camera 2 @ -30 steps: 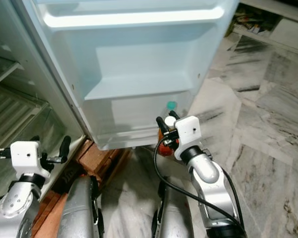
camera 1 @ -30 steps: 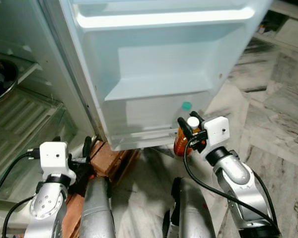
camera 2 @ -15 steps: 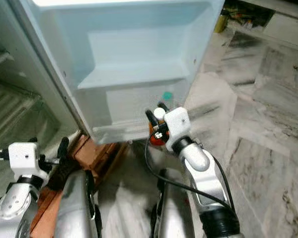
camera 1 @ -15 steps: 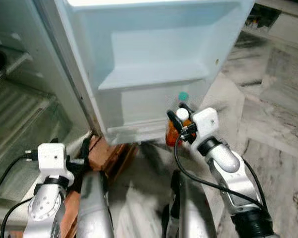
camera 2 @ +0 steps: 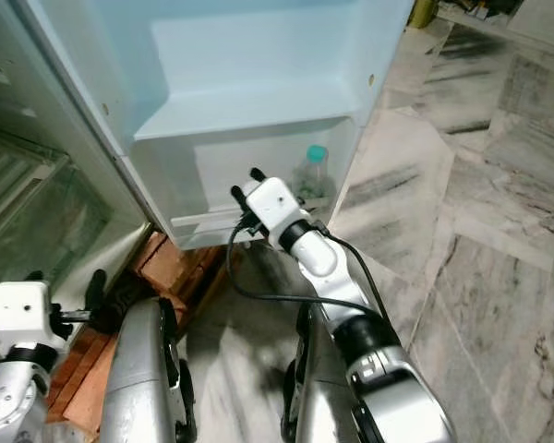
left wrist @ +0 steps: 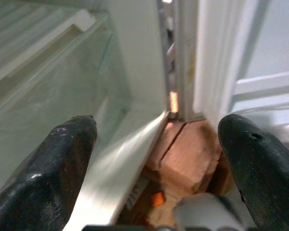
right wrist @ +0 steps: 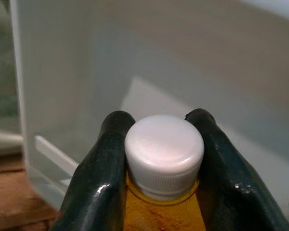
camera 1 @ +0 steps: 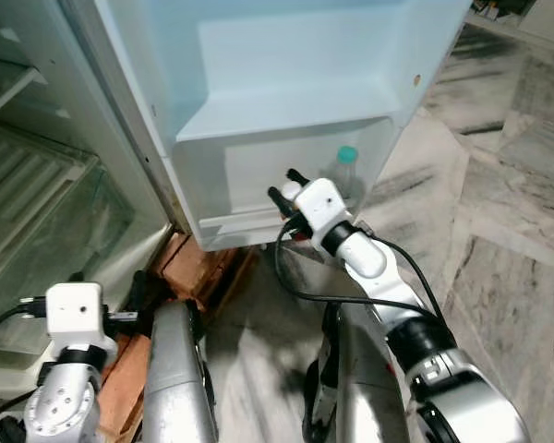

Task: Restocking fridge

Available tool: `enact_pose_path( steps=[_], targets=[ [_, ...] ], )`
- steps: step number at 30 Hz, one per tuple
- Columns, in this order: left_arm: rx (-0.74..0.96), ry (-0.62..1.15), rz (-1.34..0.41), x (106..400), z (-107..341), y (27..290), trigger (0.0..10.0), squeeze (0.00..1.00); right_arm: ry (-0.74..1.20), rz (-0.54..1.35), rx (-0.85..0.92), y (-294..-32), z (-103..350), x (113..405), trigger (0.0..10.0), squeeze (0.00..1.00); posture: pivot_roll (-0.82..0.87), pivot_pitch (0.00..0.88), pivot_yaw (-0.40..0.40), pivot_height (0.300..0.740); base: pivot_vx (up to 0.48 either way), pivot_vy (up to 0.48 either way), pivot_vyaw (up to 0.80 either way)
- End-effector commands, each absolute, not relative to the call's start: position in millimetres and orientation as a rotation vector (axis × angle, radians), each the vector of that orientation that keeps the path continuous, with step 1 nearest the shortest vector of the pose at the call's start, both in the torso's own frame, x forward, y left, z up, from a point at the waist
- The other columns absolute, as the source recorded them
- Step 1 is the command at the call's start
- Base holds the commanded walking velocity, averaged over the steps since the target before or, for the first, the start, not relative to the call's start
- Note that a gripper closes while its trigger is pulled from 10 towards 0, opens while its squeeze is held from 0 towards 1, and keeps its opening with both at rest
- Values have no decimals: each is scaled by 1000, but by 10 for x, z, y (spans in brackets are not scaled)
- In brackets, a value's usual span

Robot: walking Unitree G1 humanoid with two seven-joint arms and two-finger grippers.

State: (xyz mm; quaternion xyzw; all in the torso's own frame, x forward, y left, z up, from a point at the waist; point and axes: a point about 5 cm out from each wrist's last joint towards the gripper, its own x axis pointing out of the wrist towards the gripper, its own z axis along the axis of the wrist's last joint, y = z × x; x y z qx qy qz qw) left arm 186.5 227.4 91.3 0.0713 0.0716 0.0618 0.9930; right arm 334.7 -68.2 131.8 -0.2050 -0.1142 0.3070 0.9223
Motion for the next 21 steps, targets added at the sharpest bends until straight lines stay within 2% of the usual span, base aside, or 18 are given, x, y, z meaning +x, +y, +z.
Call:
enact_pose_path(
  steps=[1, 6, 11, 17, 21],
  targets=[
    [153, 148, 140, 1814, 945, 2319, 10000, 0, -307, 627, -476, -664, 1407, 3381, 10000, 0, 165, 297, -39, 535, 0, 0, 0],
    [159, 158, 147, 1719, 985, 2308, 10000, 0, -439, 619, -447, -606, 1702, 3480, 10000, 0, 187, 312, -37, 535, 0, 0, 0],
    [162, 167, 140, 1718, 992, 2308, 10000, 0, -499, 641, -392, -567, 1814, 3457, 10000, 0, 185, 312, -28, 535, 0, 0, 0],
    [166, 169, 134, 1745, 1005, 2317, 10000, 0, -497, 682, -300, -546, 1849, 3380, 10000, 0, 176, 311, -23, 535, 0, 0, 0],
    [167, 170, 135, 1772, 995, 2320, 10000, 0, -592, 685, -355, -569, 1957, 3318, 10000, 0, 168, 307, -22, 535, 0, 0, 0]
  ],
)
